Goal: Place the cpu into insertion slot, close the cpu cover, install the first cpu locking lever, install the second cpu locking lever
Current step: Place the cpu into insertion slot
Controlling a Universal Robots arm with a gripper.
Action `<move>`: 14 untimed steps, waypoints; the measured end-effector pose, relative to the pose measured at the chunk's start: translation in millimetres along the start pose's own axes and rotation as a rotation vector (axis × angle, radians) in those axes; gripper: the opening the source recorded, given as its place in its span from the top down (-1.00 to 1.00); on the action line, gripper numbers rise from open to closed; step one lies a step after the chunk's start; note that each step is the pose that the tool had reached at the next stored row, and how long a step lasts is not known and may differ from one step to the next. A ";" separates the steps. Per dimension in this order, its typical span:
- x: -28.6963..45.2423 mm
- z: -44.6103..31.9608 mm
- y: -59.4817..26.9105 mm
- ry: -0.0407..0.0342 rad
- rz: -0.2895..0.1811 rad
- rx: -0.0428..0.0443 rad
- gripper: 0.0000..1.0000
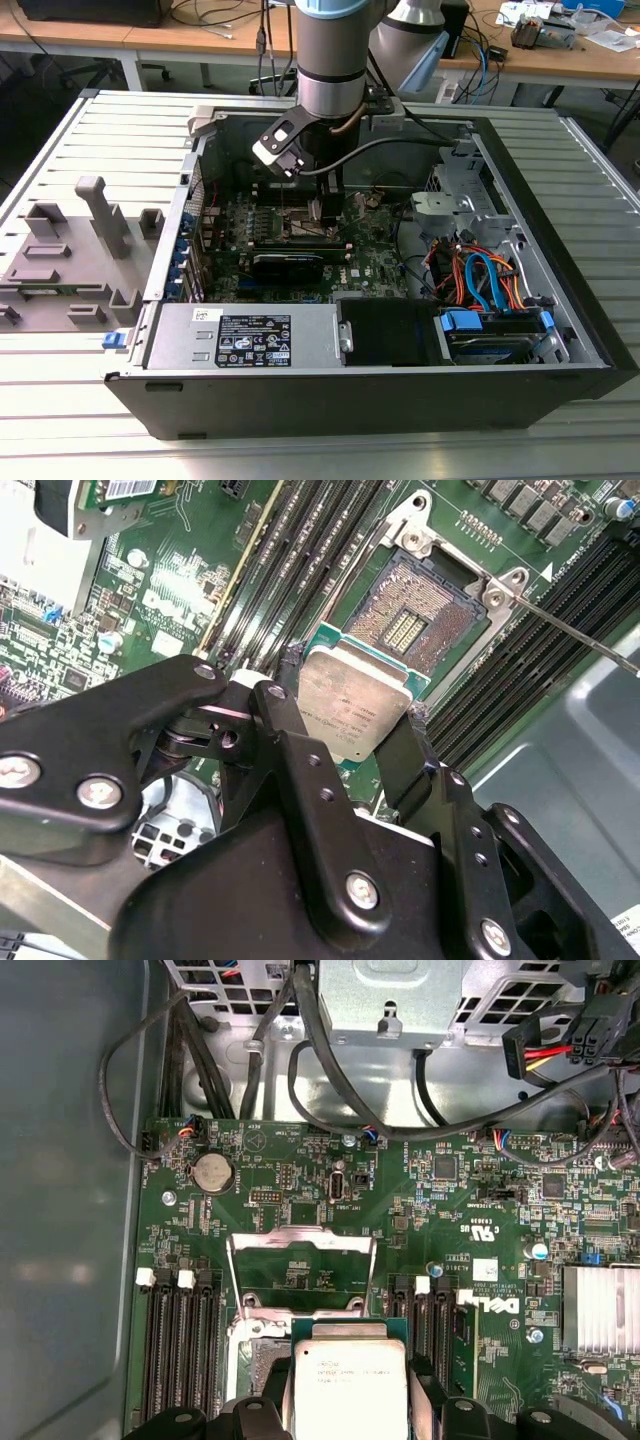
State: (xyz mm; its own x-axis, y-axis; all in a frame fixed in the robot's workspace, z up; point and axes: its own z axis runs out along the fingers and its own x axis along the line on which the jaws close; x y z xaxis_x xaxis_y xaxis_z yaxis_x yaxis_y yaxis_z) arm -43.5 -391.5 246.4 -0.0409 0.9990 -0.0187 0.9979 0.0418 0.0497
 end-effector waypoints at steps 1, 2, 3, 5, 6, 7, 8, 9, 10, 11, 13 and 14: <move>0.0 0.0 -0.1 0.0000 0.000 -0.0001 -0.09; 0.1 0.0 -0.3 0.0000 0.000 0.0000 -0.09; 0.1 0.1 -0.4 0.0000 0.000 -0.0001 -0.09; 0.2 0.1 -0.8 0.0000 0.000 -0.0001 -0.09; 0.2 0.1 -1.1 0.0001 0.000 0.0001 -0.09; 0.2 0.2 -1.2 0.0001 0.000 0.0000 -0.09; 0.3 0.2 -1.5 0.0000 0.000 -0.0001 -0.09; 0.3 0.2 -1.7 0.0000 0.000 -0.0001 -0.09; 0.3 0.3 -1.9 0.0000 0.000 -0.0001 -0.09; 0.3 0.3 -2.0 0.0000 0.000 0.0000 -0.09; 0.5 0.3 -2.7 0.0000 0.000 0.0000 -0.09; 0.5 0.4 -2.8 0.0000 0.000 0.0000 -0.09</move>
State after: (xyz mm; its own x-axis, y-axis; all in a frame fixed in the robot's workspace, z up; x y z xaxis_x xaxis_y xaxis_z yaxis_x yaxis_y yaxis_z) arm -46.3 -391.1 245.9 -0.0407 0.9990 -0.0186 0.9979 0.0415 0.0497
